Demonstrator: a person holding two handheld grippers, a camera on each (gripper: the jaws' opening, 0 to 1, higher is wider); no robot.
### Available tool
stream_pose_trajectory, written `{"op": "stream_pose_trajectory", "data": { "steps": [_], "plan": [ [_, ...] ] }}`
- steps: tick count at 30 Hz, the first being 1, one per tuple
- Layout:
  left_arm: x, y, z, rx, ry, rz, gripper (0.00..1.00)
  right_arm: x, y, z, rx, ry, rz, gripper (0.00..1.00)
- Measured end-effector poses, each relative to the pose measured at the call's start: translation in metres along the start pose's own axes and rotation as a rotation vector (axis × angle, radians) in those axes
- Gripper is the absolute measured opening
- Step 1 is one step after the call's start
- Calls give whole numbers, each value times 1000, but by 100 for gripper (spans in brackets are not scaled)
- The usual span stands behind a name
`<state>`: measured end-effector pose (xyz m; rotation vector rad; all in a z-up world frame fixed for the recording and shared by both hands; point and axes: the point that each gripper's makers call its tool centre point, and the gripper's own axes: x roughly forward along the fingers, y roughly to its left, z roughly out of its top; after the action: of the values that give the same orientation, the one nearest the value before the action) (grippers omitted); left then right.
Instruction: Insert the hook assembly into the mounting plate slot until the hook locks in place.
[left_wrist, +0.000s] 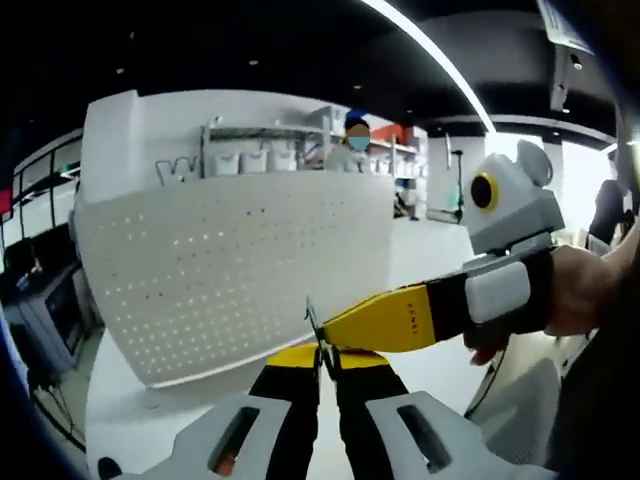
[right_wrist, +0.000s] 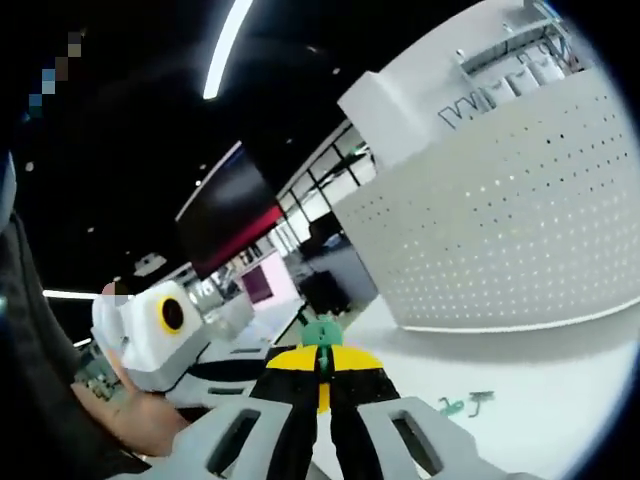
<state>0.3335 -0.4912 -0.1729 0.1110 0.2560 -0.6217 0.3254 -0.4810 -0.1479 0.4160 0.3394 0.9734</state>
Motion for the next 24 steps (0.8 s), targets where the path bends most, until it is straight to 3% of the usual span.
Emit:
{"op": "stream_pose_trajectory", "data": {
  "steps": [4,8,13,17,18,20,24],
  "plan": [
    [1,-7,-2,-29,3,-48,13,-1,0,-3,-8,14,2,0],
    [4,-9,-9,-10,32,-26,38,-1,1,-4,-52,25,-4,0],
    [3,-13,-12,-36,44,-42,52,-2,-4,-5,-106,38,-24,0],
    [7,-29,-17,-193,53,-116,90,-6,-8,-3,-124,42,-39,0],
    [5,-25,-29,-183,102,-106,93,-9,-11,-1,-132,37,-48,0],
    [4,-28,-28,-223,71,-127,99,-12,-15,-1,-134,47,-62,0],
    [-1,-31,-31,-243,81,-140,100,-18,-24,-1,-162,58,-98,0]
  ]
}}
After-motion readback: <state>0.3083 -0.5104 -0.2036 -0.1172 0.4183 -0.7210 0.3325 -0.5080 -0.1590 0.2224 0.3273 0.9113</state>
